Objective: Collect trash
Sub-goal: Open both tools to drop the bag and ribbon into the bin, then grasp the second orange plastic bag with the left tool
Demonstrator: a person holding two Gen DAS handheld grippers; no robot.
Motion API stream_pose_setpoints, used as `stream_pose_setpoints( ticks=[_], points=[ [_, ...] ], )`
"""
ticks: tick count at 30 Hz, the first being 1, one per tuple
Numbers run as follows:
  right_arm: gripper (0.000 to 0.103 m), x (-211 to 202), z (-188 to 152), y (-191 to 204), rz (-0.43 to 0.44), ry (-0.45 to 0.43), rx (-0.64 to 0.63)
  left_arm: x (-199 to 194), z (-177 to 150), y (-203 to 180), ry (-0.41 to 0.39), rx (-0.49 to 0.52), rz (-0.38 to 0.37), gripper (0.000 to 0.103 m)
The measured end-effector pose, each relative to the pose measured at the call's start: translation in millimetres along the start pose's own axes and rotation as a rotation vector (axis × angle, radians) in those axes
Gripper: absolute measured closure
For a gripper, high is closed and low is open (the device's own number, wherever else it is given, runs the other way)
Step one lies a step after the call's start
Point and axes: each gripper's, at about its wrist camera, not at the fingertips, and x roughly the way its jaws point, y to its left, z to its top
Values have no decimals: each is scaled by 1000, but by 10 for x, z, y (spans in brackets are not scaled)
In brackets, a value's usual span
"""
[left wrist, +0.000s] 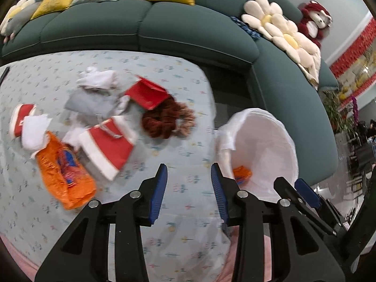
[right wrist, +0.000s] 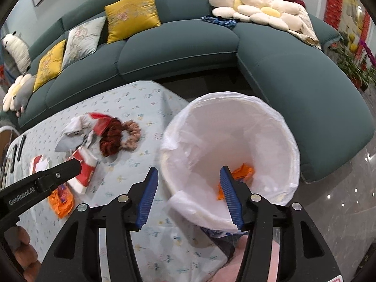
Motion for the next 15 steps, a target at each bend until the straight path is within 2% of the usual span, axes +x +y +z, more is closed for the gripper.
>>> stream_pose_setpoints(
  ticks=[4,6,14,15],
  points=[
    [50,3,-60,214,21,11,-29,-59,-21,234,-5,-40,22,65],
    [50,-5,-77,303,26,14,-42,-91,-36,354,-9,-59,33,60],
    [49,-10,-197,693,63,42,-102,-197,-135,912,-16,-142,104,53],
    [49,-8,-214,743,68,45,-108,-200,-152,976,-15,-152,114,50]
  ],
)
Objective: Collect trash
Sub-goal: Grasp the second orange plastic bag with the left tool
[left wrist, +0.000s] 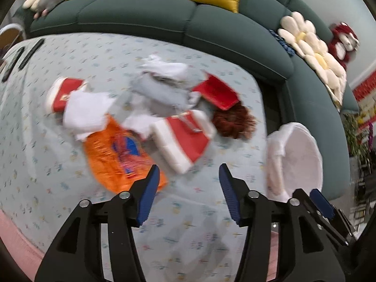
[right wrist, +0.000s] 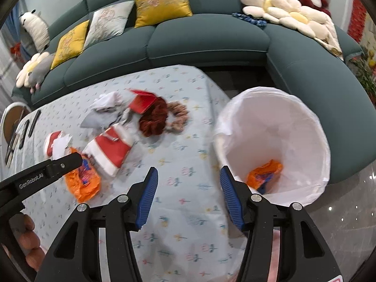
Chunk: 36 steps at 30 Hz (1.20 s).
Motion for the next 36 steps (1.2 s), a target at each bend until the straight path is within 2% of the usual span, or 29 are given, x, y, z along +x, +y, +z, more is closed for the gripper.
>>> stream_pose_setpoints(
  ticks=[4,11,16,20,25,27,30,32,34,36],
  points=[
    [49,36,-48,228,18,15,-33,15,-26,321,4,-55,45,43],
    [49,184,-142,565,42,58,-84,126,-69,793,42,-172,85,41],
    [49,321,-193,789,63,89,-110,274,-69,972,66,-215,107,36],
    [49,428,-194,927,75,110,-129,483,-60,1057,94,-244,124,25],
    [49,561,-156,1070,73,132,-152,737,-21,1214,137,-326,136,25],
    [49,599,-134,1091,74,141,-154,796,3,1254,142,-339,138,29],
    [49,660,-111,1148,71,152,-160,820,61,1238,129,-291,158,51],
    [49,689,-87,1196,71,157,-165,829,79,1216,133,-236,133,82],
    [49,704,-63,1244,73,158,-170,829,78,1219,147,-223,111,88],
    [49,713,-33,1325,78,158,-180,793,53,1227,151,-193,113,90]
  ],
)
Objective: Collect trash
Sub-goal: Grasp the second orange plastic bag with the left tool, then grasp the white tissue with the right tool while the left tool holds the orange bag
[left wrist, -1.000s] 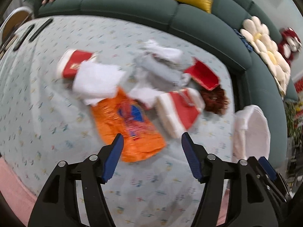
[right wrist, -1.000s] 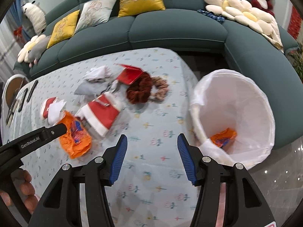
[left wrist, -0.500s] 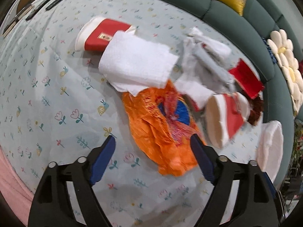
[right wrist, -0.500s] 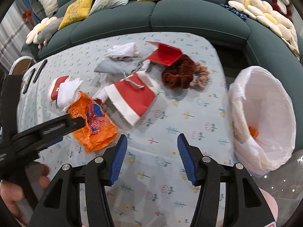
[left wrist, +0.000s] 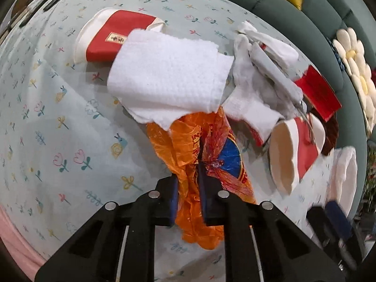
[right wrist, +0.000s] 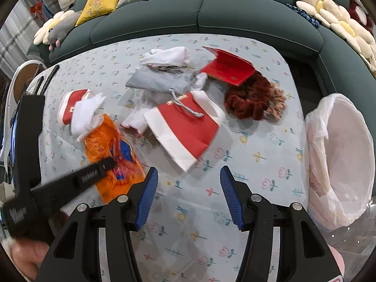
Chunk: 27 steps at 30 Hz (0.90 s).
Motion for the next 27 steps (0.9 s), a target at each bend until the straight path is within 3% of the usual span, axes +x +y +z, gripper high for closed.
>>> stream_pose_setpoints(
  ticks=[14,18,27],
  points=[
    [49,100,163,656,99,22,-24,-525,-342,751,63,3,-59,92],
    [49,134,177,932,143,32,-40,-582,-394,940,63,-1,-37,92],
    [49,418,244,1609,263,123,-72,-520,-507,1284,100,-96,-77,92]
  ],
)
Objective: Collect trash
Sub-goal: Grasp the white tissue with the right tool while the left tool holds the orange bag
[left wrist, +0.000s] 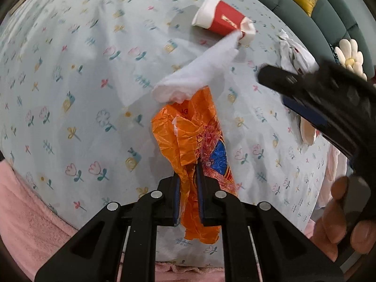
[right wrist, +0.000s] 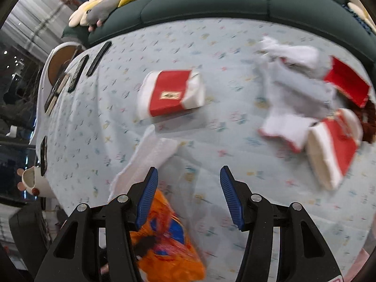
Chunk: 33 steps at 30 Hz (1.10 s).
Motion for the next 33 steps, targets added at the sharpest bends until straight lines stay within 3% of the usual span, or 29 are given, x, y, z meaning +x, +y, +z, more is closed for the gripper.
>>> stream_pose_setpoints(
  ticks=[11,16,19,23,26,33],
  points=[
    [49,384,58,380,-11,58,-34,-148,139,504,-64,-108,30,92],
    [49,627,15,486,-26,99,-50,-264,287,724,-114,-126,96,92],
    [55,716,-28,592,-63,86,-100,-292,372,840,-118,-142,91,92],
    [86,709,-57,669,-67,85,-159,-315,441,793,-126,-128,93,92],
    [91,635,-82,624,-51,83,-159,-321,482,714,-130,-109,92,92],
    [93,256,-227,297,-24,45,-115,-356,438,223,-149,-14,95,92]
  ],
)
